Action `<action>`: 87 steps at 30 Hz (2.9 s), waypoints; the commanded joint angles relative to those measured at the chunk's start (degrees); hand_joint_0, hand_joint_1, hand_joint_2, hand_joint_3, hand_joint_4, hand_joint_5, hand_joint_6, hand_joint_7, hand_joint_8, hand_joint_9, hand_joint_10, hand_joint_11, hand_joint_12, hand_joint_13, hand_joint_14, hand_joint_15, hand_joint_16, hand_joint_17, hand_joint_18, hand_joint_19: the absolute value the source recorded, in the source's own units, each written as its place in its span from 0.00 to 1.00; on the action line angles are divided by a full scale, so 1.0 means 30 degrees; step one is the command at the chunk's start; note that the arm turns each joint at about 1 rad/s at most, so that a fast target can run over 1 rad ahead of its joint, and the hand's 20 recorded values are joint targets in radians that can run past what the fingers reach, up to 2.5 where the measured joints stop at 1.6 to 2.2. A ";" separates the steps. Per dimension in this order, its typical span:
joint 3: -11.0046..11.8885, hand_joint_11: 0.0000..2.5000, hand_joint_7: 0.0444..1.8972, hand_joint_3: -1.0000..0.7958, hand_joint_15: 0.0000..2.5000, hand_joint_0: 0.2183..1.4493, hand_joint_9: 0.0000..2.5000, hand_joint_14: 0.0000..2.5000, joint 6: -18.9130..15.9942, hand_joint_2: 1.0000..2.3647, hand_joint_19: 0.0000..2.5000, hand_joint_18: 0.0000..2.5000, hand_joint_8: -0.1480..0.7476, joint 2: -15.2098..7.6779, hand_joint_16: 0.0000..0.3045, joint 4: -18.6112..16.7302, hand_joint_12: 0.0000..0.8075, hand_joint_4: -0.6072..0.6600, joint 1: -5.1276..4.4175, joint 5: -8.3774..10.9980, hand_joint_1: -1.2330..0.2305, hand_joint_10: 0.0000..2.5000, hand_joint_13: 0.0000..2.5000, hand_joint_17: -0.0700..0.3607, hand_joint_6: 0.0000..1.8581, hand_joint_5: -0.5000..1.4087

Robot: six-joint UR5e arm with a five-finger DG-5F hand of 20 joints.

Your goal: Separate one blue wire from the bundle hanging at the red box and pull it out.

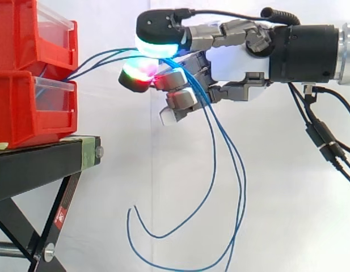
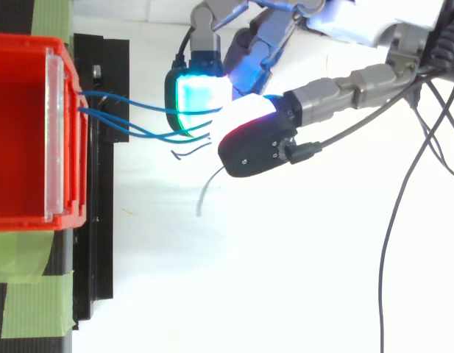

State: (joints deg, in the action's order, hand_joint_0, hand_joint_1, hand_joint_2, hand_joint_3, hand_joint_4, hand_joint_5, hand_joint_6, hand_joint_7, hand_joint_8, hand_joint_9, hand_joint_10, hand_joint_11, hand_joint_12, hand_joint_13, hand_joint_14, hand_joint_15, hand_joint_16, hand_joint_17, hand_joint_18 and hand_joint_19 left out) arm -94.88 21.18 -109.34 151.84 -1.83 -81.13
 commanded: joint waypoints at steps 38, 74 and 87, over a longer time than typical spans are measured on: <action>0.0017 0.69 0.54 0.53 0.53 0.32 0.61 0.01 0.0000 0.02 0.26 0.41 0.55 0.0001 0.17 -0.0016 0.58 0.51 0.0025 0.0001 0.31 0.00 0.59 0.43 0.49 0.19; 0.0017 0.61 0.51 0.39 0.48 0.33 0.39 0.01 0.0000 0.01 0.24 0.29 0.53 0.0001 0.19 -0.0046 0.59 0.63 -0.0005 -0.0057 0.18 0.01 0.45 0.46 0.48 0.14; 0.0017 0.61 0.50 0.34 0.49 0.26 0.48 0.01 0.0000 0.01 0.26 0.32 0.55 0.0001 0.19 -0.0046 0.59 0.64 -0.0005 -0.0057 0.36 0.00 0.51 0.46 0.47 0.16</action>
State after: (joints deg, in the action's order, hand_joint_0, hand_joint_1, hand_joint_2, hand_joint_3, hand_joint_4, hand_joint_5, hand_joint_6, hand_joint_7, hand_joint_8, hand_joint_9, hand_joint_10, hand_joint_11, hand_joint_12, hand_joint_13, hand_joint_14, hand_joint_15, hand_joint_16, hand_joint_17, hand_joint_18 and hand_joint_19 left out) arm -94.84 21.18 -109.34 151.70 -1.84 -81.30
